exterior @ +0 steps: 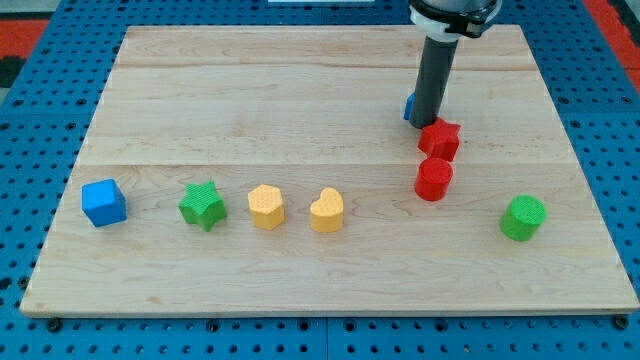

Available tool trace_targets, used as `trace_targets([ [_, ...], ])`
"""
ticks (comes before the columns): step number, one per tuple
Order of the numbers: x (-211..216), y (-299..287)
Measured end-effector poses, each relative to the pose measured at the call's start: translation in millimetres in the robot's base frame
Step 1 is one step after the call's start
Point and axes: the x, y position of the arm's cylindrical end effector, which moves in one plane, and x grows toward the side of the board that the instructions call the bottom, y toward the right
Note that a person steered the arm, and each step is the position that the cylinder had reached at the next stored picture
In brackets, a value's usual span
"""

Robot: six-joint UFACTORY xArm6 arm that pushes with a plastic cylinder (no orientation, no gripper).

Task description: Move the red star below the triangle

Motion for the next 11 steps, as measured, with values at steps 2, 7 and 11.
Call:
trace_targets([
  [2,-0.3,40.7],
  [7,50.1,55.2],
  [11,109.9,189.8],
])
